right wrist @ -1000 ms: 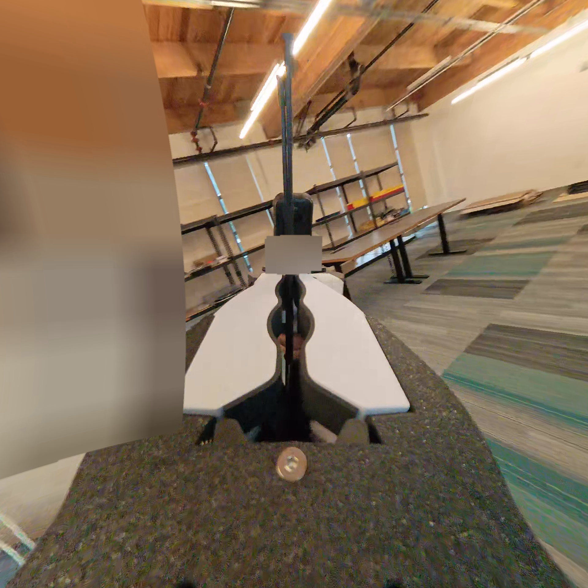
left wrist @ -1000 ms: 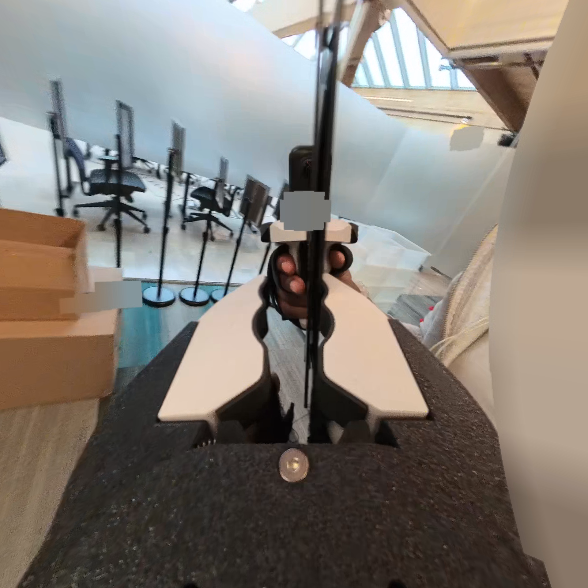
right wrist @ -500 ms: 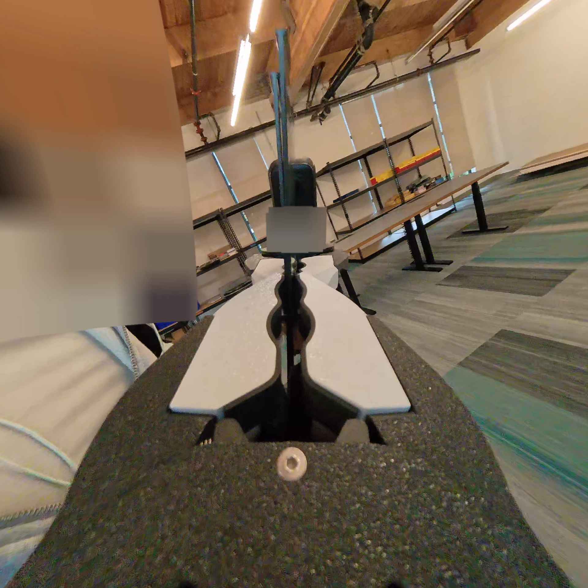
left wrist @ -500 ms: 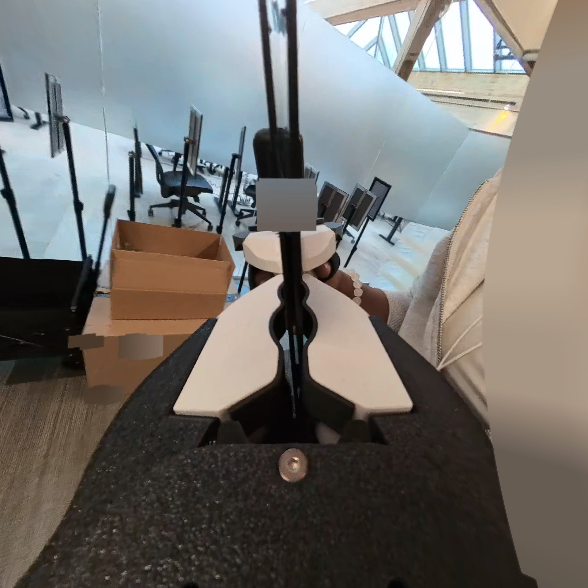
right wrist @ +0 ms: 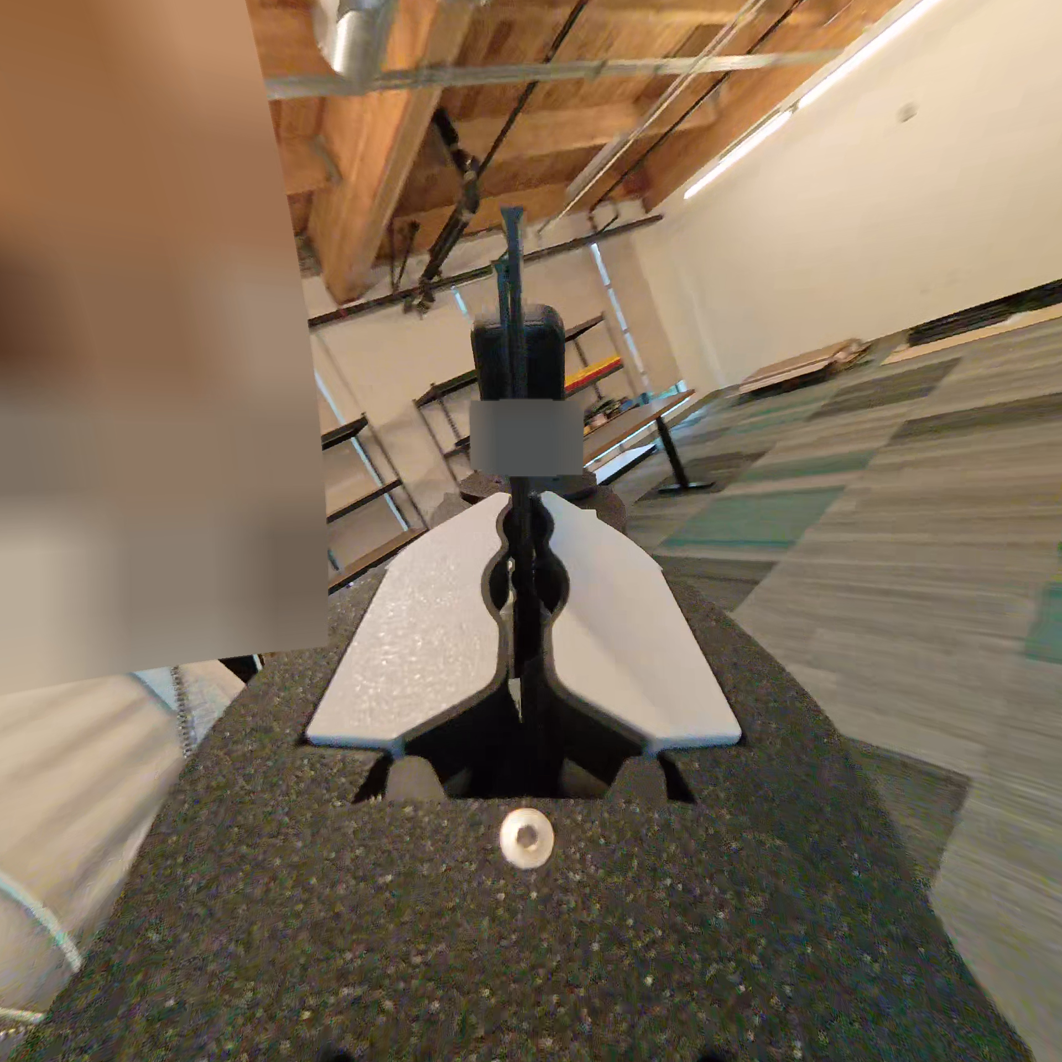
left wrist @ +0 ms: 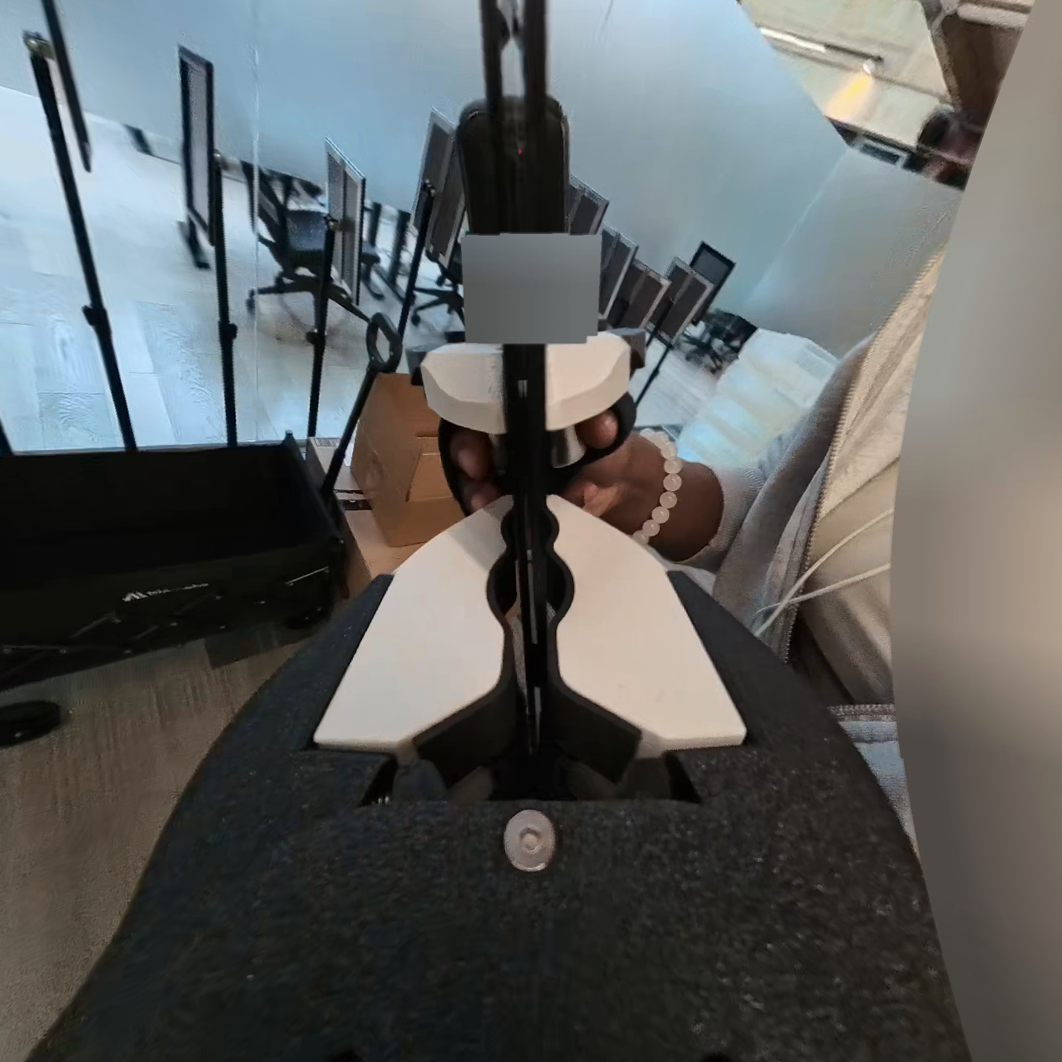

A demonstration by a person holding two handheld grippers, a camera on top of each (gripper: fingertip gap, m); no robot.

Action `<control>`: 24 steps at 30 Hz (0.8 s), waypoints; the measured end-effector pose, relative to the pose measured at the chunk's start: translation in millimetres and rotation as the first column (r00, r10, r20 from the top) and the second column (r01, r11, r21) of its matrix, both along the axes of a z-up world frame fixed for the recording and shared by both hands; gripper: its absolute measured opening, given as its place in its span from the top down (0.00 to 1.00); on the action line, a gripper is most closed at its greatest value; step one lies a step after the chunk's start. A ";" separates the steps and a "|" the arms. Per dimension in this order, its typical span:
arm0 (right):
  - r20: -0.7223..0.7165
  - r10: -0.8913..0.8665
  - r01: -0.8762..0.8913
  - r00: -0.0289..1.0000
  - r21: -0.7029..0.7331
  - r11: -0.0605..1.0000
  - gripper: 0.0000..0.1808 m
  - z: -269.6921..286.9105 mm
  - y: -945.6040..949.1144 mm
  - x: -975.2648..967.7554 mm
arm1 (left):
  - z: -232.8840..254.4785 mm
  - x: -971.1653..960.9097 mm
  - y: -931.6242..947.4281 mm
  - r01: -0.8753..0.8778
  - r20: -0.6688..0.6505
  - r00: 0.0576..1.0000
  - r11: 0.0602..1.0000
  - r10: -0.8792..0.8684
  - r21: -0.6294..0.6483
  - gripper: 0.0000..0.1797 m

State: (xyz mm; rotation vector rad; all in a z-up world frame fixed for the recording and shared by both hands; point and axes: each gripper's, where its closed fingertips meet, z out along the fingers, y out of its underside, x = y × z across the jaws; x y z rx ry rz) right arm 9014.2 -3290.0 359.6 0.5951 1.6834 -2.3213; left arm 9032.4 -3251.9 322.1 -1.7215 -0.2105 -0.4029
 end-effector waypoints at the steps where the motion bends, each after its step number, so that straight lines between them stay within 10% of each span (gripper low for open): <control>1: 0.011 -0.047 0.047 0.999 0.008 0.999 0.97 2.9 10.1 -39.8 | 3.6 -37.5 9.0 0.036 0.004 0.999 0.999 -0.036 -0.005 0.98; 8: -0.078 -0.379 0.387 0.922 0.156 0.909 0.83 -43.2 106.1 -315.5 | -9.5 -323.8 66.4 0.161 0.112 0.976 0.962 -0.189 0.219 0.98; 14: 0.017 -0.460 0.458 0.888 0.074 0.886 0.66 -27.2 178.8 -571.8 | 21.5 -610.6 98.6 -0.020 0.050 0.999 0.990 0.013 0.137 0.98; 24: -0.273 -0.886 0.856 0.375 0.469 0.218 0.50 -65.7 377.4 -967.6 | -7.2 -1062.7 234.9 -0.267 -0.025 0.963 0.962 0.269 0.046 0.98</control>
